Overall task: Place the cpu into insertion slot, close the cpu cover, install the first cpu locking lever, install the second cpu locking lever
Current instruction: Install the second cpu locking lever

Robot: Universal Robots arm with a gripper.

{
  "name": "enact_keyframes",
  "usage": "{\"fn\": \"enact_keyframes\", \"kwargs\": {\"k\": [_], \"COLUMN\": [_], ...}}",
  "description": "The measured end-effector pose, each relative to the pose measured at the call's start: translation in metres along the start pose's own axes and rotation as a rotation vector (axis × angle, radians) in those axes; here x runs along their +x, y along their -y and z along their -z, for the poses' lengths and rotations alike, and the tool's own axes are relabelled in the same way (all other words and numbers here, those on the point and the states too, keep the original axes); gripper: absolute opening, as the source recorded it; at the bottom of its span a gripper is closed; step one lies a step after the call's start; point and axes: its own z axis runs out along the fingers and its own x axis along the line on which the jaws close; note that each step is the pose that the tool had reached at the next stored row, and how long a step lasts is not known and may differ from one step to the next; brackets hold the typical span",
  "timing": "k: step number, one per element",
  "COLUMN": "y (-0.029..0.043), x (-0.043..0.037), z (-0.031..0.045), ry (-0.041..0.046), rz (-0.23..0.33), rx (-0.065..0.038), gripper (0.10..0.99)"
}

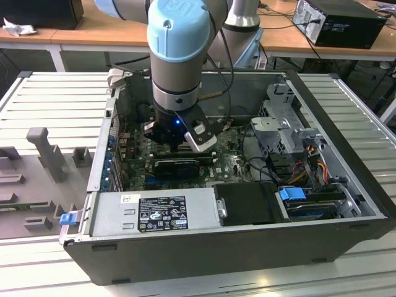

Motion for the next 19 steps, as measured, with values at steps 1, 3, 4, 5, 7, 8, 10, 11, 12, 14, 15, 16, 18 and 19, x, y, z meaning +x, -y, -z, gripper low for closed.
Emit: {"fn": "enact_keyframes", "kwargs": {"k": [1,3,4,5,7,8,10,11,12,14,15,16,18,19], "y": [0.0005,0.0014,0.0017,0.0021,0.0022,0.0024,0.003,0.0033,0.0034,0.0035,0.0036,0.0036,0.0035,0.0034], "x": [0.0001,0.0007,0.0015,0.0035,0.0061,0.0076,0.0079,0.008,0.008,0.0081,0.0082,0.0082,0.0084,0.0084], "z": [-0.0019,-0.0054,-0.007,-0.009,-0.0101,-0.0112,-0.0139,-0.0149,-0.0152,-0.0161,-0.0165,-0.0169,-0.0176,-0.0182], "ry": [-0.0001,0.0002,0.0003,0.0005,0.0011,0.0015,0.002,0.002,0.0021,0.0026,0.0027,0.0027,0.0029,0.0031], "rz": [0.0,0.0,0.0,0.0,0.0,0.0,0.0,0.0,0.0,0.0,0.0,0.0,0.0,0.0], "rx": [0.0,-0.001,-0.002,-0.006,-0.015,-0.022,-0.028,-0.03,-0.031,-0.037,-0.039,-0.042,-0.044,-0.045], "gripper": [0.106,0.106,0.106,0.106,0.106,0.106,0.106,0.106,0.106,0.106,0.106,0.106,0.106,0.106]}}
